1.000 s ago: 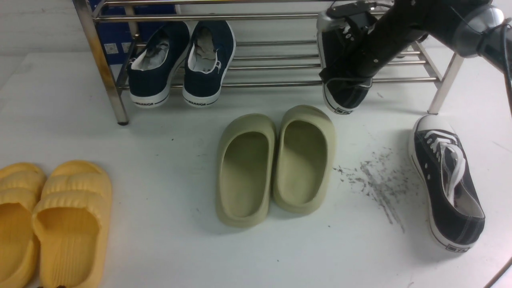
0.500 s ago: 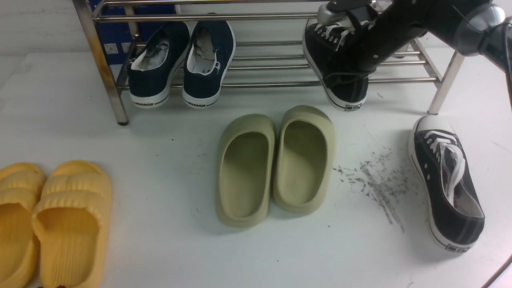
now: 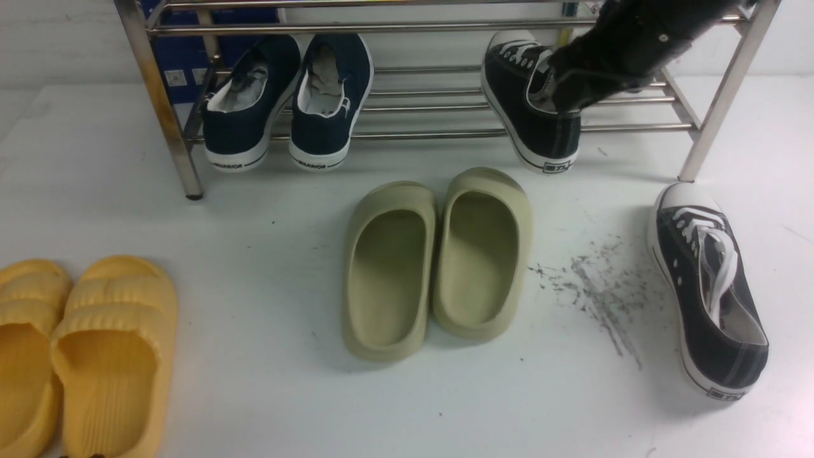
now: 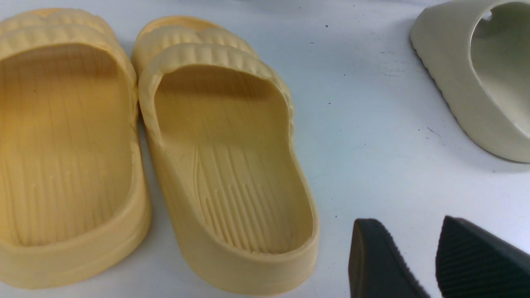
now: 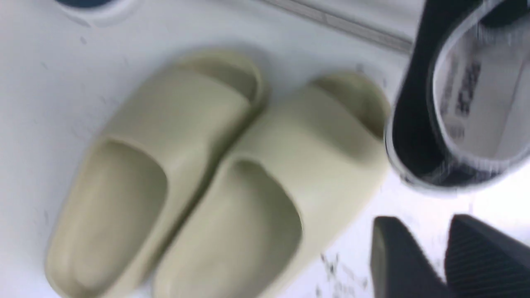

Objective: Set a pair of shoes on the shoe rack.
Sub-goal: Use the right arm to put a shoe into the shoe rack

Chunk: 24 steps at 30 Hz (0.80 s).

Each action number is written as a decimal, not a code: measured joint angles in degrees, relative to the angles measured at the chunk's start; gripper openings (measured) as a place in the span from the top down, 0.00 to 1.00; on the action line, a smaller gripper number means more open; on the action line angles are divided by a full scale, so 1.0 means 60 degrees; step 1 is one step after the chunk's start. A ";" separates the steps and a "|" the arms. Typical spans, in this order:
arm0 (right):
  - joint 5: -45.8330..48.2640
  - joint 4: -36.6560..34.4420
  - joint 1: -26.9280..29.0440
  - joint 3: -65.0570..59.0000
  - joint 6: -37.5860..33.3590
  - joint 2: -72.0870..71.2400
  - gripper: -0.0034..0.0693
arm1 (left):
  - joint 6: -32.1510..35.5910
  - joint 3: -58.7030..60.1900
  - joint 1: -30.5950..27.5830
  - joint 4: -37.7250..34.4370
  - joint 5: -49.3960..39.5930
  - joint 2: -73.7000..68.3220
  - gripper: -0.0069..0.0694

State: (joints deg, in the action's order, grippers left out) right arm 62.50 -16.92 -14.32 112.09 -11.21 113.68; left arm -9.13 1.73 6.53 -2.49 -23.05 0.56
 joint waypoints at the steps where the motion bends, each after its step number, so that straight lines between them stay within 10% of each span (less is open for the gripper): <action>1: 0.0031 0.0188 0.0000 -0.0390 0.0171 0.0015 0.82 | 0.0000 0.0000 0.0000 0.0000 0.0000 0.0000 0.60; 4: -0.0057 0.0583 0.0000 -0.0994 0.0404 0.0240 0.95 | 0.0000 0.0000 0.0000 0.0000 0.0000 0.0000 0.60; 24: -0.2930 0.0967 0.0000 -0.1162 0.0496 0.0872 0.96 | 0.0000 0.0000 0.0000 0.0000 0.0000 0.0000 0.60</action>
State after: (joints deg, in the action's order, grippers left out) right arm 44.92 -11.12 -14.32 105.12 -8.24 118.91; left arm -9.13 1.73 6.53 -2.49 -23.05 0.56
